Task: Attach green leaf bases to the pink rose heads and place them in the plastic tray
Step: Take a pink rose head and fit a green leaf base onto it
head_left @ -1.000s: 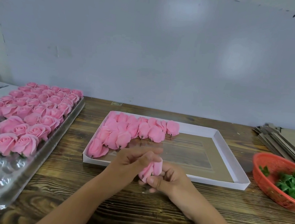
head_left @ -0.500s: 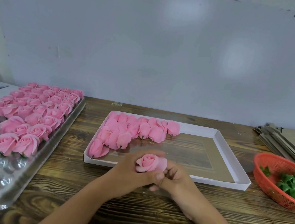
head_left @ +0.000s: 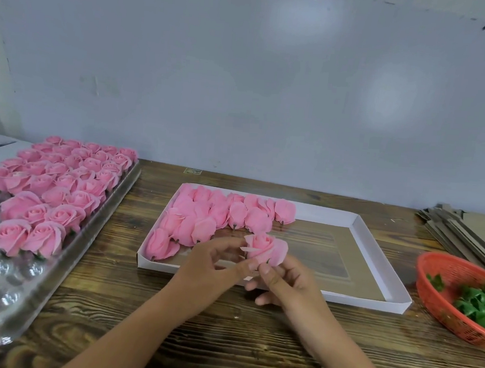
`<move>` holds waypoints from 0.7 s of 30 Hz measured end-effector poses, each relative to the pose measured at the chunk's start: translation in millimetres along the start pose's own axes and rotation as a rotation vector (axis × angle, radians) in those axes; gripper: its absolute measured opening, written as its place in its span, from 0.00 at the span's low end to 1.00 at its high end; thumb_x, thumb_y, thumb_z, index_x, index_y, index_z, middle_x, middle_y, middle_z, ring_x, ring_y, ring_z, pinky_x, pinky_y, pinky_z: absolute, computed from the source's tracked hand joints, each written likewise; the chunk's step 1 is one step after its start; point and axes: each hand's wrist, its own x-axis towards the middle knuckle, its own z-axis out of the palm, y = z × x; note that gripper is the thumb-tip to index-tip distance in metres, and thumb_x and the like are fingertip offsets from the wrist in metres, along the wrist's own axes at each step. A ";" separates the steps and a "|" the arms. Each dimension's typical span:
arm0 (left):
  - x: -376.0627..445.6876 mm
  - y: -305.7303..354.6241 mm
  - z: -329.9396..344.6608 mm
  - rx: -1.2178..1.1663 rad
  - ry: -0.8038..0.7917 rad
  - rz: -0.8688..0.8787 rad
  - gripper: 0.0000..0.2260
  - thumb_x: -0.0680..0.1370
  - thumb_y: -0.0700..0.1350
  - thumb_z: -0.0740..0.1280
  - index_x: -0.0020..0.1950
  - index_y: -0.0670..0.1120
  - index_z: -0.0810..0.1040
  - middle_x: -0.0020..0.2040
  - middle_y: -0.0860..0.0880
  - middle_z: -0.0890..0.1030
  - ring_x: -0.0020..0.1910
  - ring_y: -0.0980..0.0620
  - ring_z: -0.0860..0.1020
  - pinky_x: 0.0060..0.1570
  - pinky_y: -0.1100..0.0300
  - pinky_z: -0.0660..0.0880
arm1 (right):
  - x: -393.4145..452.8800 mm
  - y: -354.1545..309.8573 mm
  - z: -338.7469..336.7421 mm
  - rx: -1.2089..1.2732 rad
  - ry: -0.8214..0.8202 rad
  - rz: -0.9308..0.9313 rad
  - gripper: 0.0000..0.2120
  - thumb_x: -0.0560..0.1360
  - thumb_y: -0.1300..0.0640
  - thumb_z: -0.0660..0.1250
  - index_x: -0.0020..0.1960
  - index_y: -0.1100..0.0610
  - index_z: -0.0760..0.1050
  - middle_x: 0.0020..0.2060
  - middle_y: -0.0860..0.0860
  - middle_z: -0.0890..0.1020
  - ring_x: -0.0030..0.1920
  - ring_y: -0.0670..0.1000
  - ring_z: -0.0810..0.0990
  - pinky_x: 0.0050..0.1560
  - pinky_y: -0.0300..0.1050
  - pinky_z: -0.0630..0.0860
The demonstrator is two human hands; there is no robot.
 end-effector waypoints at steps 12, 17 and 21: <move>1.9 -5.9 2.9 0.074 0.080 0.033 0.10 0.74 0.59 0.72 0.52 0.72 0.80 0.50 0.65 0.84 0.52 0.63 0.81 0.47 0.66 0.76 | -2.2 2.3 5.4 -0.473 0.114 -0.144 0.07 0.81 0.51 0.64 0.56 0.43 0.78 0.45 0.42 0.83 0.48 0.44 0.80 0.48 0.42 0.79; 2.2 -3.6 1.8 0.022 0.127 0.037 0.12 0.69 0.65 0.72 0.51 0.76 0.78 0.48 0.64 0.85 0.49 0.63 0.82 0.44 0.68 0.76 | -1.7 5.4 3.5 -0.383 0.248 -0.192 0.20 0.77 0.62 0.69 0.52 0.33 0.79 0.44 0.40 0.84 0.47 0.45 0.83 0.48 0.43 0.81; 2.0 -5.9 2.1 0.016 0.099 0.013 0.11 0.71 0.62 0.73 0.50 0.77 0.78 0.48 0.64 0.85 0.49 0.63 0.82 0.50 0.59 0.80 | -0.6 7.2 2.5 -0.381 0.267 -0.216 0.17 0.77 0.62 0.69 0.50 0.38 0.81 0.42 0.42 0.85 0.47 0.47 0.83 0.48 0.57 0.82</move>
